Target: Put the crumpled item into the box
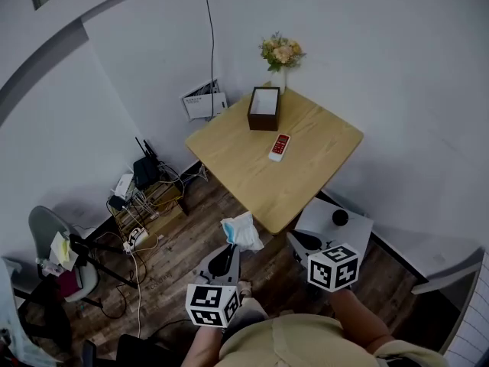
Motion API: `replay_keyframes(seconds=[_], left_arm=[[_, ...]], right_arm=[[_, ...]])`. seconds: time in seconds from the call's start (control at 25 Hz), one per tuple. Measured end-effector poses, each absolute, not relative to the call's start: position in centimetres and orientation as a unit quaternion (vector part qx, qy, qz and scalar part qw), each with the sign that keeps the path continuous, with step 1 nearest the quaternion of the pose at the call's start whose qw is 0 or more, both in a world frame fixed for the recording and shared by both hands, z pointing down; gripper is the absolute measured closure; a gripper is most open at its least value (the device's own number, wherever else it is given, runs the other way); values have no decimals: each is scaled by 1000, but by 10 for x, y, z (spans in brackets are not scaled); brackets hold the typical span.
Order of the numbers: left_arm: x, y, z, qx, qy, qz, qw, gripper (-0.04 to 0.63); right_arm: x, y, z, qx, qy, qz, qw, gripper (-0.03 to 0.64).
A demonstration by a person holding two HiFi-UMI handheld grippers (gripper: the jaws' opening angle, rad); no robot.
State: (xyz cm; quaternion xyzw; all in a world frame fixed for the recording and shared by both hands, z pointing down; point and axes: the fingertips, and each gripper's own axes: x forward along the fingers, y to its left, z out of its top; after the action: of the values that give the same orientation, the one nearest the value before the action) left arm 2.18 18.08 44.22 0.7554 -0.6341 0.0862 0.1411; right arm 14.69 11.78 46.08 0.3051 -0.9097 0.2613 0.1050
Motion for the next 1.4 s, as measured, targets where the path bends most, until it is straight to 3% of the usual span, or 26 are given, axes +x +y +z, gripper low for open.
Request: replay_keyframes(seconds=[1.4], left_arm=[[-134,58,466,824,-533,86,171,565]], right_arm=[[1,5,475,421,-857,266,133,586]])
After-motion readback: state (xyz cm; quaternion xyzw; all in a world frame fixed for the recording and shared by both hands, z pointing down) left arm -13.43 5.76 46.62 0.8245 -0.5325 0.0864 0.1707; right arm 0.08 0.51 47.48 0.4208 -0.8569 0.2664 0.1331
